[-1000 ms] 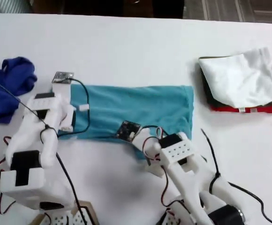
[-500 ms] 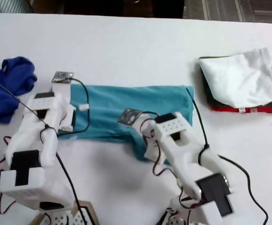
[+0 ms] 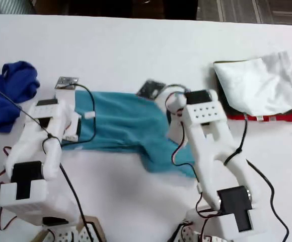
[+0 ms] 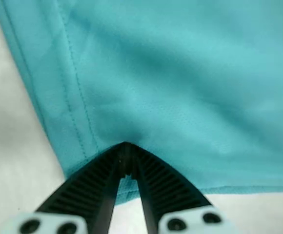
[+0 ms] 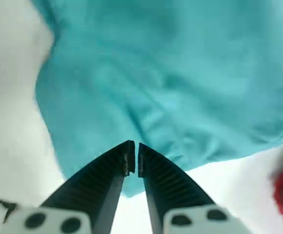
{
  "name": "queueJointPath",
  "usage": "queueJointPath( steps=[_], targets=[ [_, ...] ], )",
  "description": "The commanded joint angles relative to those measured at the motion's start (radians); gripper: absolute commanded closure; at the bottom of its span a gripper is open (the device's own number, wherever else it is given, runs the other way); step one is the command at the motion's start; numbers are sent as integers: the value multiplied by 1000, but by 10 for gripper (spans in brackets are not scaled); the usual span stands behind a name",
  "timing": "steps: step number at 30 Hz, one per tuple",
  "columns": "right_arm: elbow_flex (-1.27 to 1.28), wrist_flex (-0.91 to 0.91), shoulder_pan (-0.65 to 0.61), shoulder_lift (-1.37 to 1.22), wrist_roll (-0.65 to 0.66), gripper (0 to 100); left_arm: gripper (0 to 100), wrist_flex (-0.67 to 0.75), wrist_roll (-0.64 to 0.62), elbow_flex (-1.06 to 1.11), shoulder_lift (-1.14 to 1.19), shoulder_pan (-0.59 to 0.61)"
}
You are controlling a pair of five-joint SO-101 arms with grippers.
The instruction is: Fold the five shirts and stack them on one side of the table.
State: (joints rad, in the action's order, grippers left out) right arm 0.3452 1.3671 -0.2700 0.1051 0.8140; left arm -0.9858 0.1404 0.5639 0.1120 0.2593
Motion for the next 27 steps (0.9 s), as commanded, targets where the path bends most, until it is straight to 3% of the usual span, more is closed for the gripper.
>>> queueJointPath(
  steps=[1,4,7,13,20,27],
  targets=[
    [-103,-47,5,-33,8,979,974,3,9,-28,3,12],
    [-158,-33,8,-136,2,978,974,3,9,-28,3,12],
    [-206,99,-21,-162,-25,976,974,3,9,-28,3,12],
    [-150,248,-188,-48,-78,882,974,6,9,-28,3,12],
    [206,125,-262,113,-80,882,974,6,9,-30,5,12],
    [397,-85,-237,113,-84,760,974,8,9,-30,5,12]
  ],
)
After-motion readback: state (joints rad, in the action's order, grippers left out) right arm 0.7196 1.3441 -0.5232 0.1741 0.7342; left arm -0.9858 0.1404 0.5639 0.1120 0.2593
